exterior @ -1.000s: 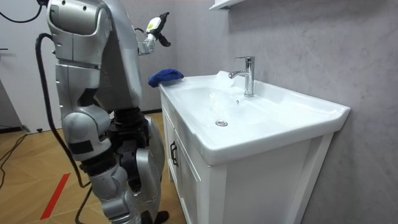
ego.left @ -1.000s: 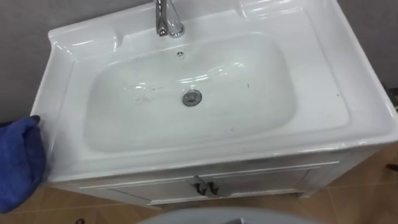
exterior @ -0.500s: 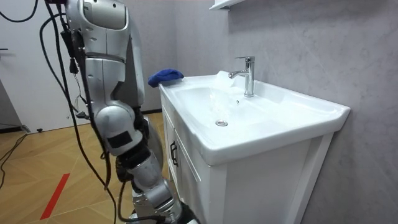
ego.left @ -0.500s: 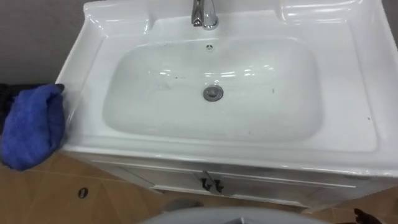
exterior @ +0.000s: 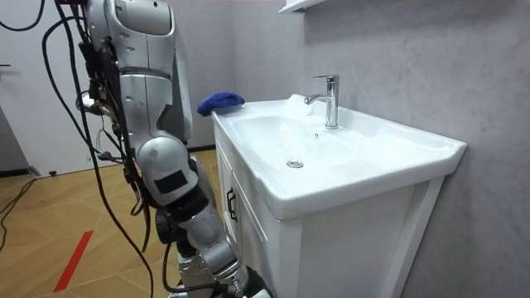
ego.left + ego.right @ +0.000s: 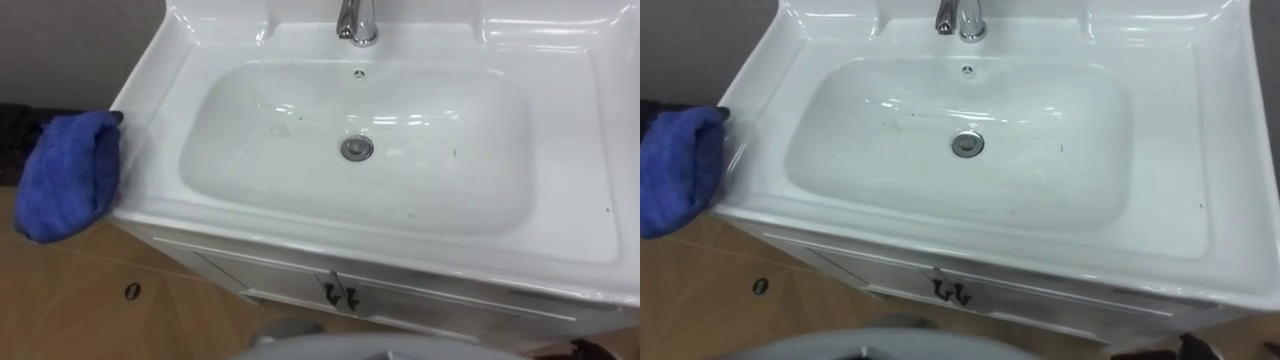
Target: Wipe basin
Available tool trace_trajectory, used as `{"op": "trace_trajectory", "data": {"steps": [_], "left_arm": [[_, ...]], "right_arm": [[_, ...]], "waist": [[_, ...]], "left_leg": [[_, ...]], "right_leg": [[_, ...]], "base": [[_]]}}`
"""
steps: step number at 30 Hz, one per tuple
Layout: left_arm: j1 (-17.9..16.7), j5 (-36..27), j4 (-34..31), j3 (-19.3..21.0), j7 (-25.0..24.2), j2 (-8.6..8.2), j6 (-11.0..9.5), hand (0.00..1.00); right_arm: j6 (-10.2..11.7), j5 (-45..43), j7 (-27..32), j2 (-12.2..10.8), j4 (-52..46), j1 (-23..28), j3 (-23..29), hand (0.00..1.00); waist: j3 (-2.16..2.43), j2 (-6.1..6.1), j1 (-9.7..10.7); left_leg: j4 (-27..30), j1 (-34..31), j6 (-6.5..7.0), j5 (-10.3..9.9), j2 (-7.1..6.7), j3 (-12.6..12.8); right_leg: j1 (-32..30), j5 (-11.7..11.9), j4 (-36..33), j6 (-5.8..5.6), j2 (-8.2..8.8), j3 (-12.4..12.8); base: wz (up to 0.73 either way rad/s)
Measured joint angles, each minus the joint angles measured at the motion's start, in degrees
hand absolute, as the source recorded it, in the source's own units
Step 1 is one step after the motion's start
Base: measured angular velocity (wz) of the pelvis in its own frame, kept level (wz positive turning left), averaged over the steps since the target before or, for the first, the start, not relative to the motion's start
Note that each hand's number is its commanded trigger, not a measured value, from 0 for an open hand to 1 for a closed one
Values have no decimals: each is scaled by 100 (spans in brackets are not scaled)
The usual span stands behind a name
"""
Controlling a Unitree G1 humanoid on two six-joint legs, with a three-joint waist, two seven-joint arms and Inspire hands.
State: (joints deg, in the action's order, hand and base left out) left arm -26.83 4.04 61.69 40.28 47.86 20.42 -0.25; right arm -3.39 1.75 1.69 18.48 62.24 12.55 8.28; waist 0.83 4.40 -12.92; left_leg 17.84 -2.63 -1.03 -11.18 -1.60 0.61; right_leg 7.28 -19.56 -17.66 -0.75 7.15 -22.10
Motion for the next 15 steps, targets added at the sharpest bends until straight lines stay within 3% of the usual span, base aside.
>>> {"op": "trace_trajectory", "data": {"steps": [8, 15], "left_arm": [[164, 58, 132, -598, -2, -393, 5, 0], [470, 1, 102, -1377, -114, -423, -32, 0]], "right_arm": [[8, 56, -34, -31, 79, -39, -93, 0], [-45, 212, -340, -60, 285, -276, -499, 0]], "waist": [[-27, -286, 183], [-34, -689, 340]], "left_leg": [[26, 8, 1, -1, -4, 12], [169, -213, 31, -27, 26, 84]], "right_leg": [[46, -4, 45, -6, 7, -6], [-117, 11, 29, -6, -7, 19]], "base": [[0], [-2]]}}
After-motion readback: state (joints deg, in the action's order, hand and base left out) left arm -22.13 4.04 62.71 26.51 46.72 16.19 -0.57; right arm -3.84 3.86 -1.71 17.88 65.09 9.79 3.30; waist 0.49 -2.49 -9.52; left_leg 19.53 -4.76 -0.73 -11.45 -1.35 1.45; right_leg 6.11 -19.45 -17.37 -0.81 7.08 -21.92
